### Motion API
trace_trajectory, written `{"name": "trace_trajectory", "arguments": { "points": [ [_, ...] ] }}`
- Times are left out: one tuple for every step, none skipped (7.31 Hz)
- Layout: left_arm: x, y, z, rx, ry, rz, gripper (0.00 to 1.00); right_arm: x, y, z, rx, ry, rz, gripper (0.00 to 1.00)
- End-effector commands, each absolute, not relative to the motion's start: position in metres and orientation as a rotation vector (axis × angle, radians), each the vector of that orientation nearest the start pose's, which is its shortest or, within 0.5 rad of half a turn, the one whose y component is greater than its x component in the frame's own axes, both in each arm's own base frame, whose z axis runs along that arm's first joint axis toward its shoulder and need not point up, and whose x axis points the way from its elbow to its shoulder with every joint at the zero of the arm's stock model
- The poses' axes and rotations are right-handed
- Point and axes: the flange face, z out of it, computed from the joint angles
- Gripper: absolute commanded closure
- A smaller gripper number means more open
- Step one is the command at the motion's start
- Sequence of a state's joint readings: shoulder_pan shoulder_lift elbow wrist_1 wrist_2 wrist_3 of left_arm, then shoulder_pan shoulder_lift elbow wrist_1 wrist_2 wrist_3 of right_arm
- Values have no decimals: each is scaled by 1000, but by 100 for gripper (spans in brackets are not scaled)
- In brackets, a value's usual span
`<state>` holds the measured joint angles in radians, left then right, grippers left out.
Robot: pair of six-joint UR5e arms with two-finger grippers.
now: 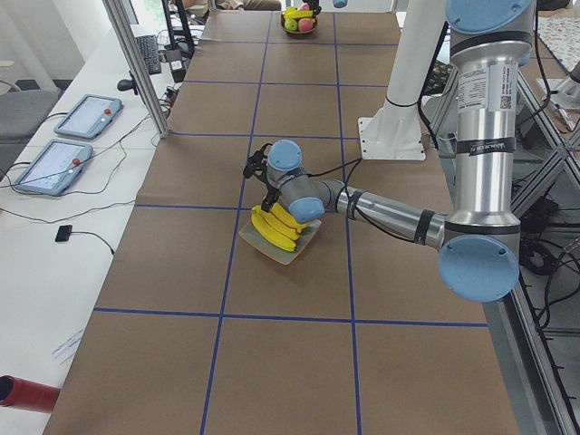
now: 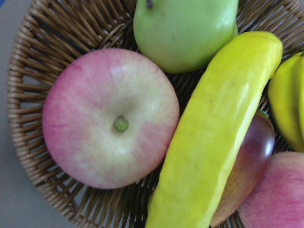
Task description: Transfer all bananas from basket to plate
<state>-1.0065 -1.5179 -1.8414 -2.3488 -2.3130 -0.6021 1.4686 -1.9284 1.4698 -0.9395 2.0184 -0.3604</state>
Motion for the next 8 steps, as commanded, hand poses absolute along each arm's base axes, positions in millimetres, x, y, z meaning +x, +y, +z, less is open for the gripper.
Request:
{"name": "trace_trajectory", "arguments": {
  "points": [
    [199, -437, 460, 414, 1087, 333, 0, 74, -337, 784, 286, -397, -463, 100],
    [199, -437, 461, 413, 1087, 333, 0, 80, -348, 769, 319, -390, -450, 100],
    [199, -438, 461, 413, 1087, 333, 0, 82, -368, 756, 349, -389, -438, 100],
    [200, -439, 461, 413, 1087, 333, 0, 82, -401, 738, 365, -392, -433, 100],
    [201, -439, 461, 411, 1087, 333, 0, 80, -448, 710, 386, -388, -438, 100],
    [203, -441, 459, 413, 1089, 335, 0, 71, -492, 677, 412, -388, -459, 100],
    [205, -443, 453, 404, 1100, 311, 0, 50, -530, 643, 450, -392, -488, 100],
    [210, -450, 442, 406, 1115, 294, 0, 18, -557, 612, 475, -418, -464, 100]
  ]
}}
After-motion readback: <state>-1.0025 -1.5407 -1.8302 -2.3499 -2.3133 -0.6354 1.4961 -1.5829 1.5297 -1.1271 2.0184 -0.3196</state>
